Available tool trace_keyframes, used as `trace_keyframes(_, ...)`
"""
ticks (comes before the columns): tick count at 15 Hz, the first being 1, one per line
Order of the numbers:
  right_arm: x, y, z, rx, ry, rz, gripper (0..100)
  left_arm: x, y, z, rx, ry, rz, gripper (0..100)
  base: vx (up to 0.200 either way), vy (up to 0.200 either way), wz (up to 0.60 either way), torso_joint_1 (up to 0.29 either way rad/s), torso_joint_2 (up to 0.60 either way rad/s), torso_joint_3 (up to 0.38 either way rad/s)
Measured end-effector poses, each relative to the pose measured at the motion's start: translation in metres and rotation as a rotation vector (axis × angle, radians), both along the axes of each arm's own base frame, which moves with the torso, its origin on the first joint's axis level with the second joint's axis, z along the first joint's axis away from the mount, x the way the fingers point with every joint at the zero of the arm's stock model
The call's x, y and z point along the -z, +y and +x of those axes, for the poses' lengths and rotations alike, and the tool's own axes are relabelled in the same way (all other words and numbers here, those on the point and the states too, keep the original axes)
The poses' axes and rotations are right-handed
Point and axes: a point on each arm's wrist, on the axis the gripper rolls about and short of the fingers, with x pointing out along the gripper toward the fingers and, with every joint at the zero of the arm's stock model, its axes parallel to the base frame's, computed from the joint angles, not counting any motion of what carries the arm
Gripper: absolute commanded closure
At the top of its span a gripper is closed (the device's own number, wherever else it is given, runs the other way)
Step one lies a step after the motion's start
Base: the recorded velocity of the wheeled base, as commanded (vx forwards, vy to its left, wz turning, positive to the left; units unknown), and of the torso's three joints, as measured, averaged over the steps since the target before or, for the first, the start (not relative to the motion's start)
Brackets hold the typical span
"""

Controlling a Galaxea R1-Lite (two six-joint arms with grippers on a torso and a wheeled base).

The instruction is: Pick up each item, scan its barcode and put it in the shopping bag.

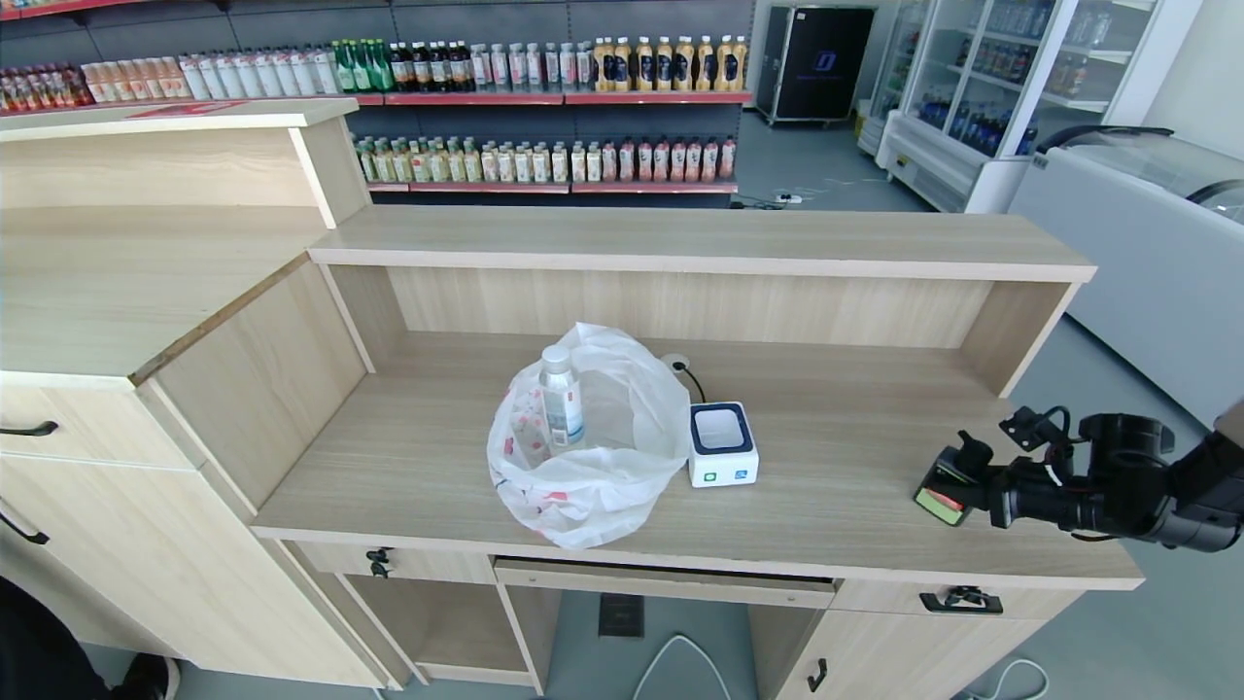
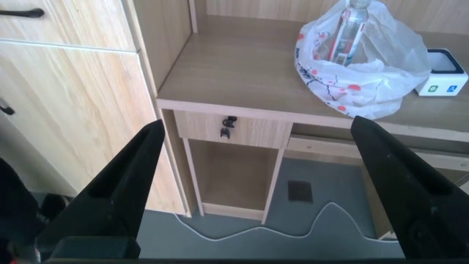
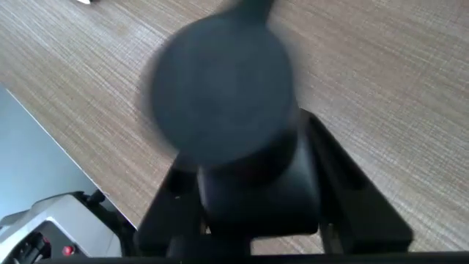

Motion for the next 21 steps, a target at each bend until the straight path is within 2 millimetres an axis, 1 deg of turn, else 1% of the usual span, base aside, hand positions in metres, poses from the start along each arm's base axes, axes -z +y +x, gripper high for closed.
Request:
trace_keyframes(6,-0.005,0.006,0.004,-0.020,-0.053,-0.027,100,0.000,0.000,0.000,-0.001,0.000,0.000,0,0.000,0.000,0.00,0.000,0.00,0.000)
trace_keyframes(7,-0.010,0.006,0.005,-0.024,-0.077,-0.043,100,0.000,0.000,0.000,0.000,0.000,0.000,0,0.000,0.000,0.00,0.000,0.00,0.000)
trace_keyframes(8,-0.021,0.007,0.004,-0.033,-0.116,-0.072,100,0.000,0.000,0.000,0.000,0.000,0.000,0,0.000,0.000,0.00,0.000,0.00,0.000)
trace_keyframes(9,-0.036,0.008,0.004,-0.045,-0.169,-0.116,100,0.000,0.000,0.000,0.000,0.000,0.000,0,0.000,0.000,0.00,0.000,0.00,0.000)
trace_keyframes(10,-0.055,0.010,0.002,-0.061,-0.247,-0.188,100,0.000,0.000,0.000,0.000,0.000,0.000,0,0.000,0.000,0.00,0.000,0.00,0.000)
trace_keyframes(11,-0.083,0.012,-0.002,-0.082,-0.354,-0.282,100,0.000,0.000,0.000,0.000,0.000,0.000,0,0.000,0.000,0.00,0.000,0.00,0.000)
trace_keyframes(12,-0.114,0.013,-0.012,-0.097,-0.463,-0.372,100,0.000,0.000,0.000,0.000,0.000,0.000,0,0.000,0.000,0.00,0.000,0.00,0.000)
trace_keyframes(13,-0.146,0.016,-0.027,-0.121,-0.578,-0.458,100,0.000,0.000,0.000,0.000,0.000,0.000,0,0.000,0.000,0.00,0.000,0.00,0.000)
trace_keyframes(14,-0.177,0.022,-0.047,-0.170,-0.709,-0.548,100,0.000,0.000,0.000,-0.001,0.000,0.000,0,0.000,0.000,0.00,0.000,0.00,0.000)
trace_keyframes(15,-0.203,0.030,-0.069,-0.261,-0.879,-0.667,100,0.000,0.000,0.000,0.000,0.000,0.000,0,0.000,0.000,0.00,0.000,0.00,0.000)
trace_keyframes(16,-0.220,0.038,-0.089,-0.346,-1.037,-0.789,100,0.000,0.000,0.000,0.000,0.000,0.000,0,0.000,0.000,0.00,0.000,0.00,0.000)
trace_keyframes(18,-0.240,0.049,-0.120,-0.455,-1.285,-1.040,100,0.000,0.000,0.000,0.000,0.000,0.000,0,0.000,0.000,0.00,0.000,0.00,0.000)
trace_keyframes(19,-0.250,0.055,-0.131,-0.489,-1.399,-1.165,100,0.000,0.000,0.000,0.000,0.000,0.000,0,0.000,0.000,0.00,0.000,0.00,0.000)
trace_keyframes(20,-0.258,0.066,-0.138,-0.525,-1.498,-1.241,100,0.000,0.000,0.000,-0.001,0.000,0.000,0,0.000,0.000,0.00,0.000,0.00,0.000)
trace_keyframes(21,-0.263,0.084,-0.145,-0.570,-1.601,-1.275,100,0.000,0.000,0.000,0.000,0.000,0.000,0,0.000,0.000,0.00,0.000,0.00,0.000)
